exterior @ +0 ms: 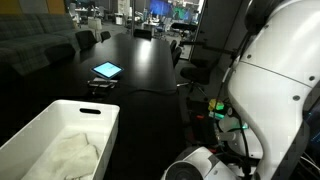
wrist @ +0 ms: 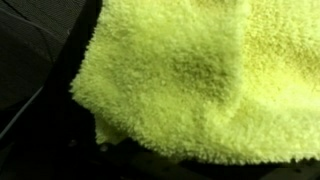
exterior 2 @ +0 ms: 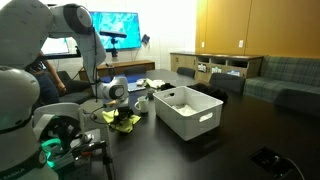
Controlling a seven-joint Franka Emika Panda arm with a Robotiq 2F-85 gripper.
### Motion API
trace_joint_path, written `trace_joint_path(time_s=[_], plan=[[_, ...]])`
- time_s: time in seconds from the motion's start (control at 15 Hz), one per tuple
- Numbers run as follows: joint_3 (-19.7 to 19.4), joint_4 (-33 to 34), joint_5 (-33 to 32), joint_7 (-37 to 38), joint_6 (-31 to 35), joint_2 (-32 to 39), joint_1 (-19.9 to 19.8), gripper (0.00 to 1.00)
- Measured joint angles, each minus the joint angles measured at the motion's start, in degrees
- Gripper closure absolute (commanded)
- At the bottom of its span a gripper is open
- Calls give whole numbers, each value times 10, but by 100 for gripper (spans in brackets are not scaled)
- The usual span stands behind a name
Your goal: Pick up the cloths from the table and put them in the box, then pick up the marker and the seal tape put them in the cup
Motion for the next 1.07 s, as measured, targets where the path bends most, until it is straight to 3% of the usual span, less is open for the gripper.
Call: trace_joint_path(time_s=[0.47,0.67,1.07], plan=[[-8,25,-14,66,-47,2,25,85],[-13,29,-28,91,-68,-2,26,90],[-47,18,-59,123,-126,-15,7,84]])
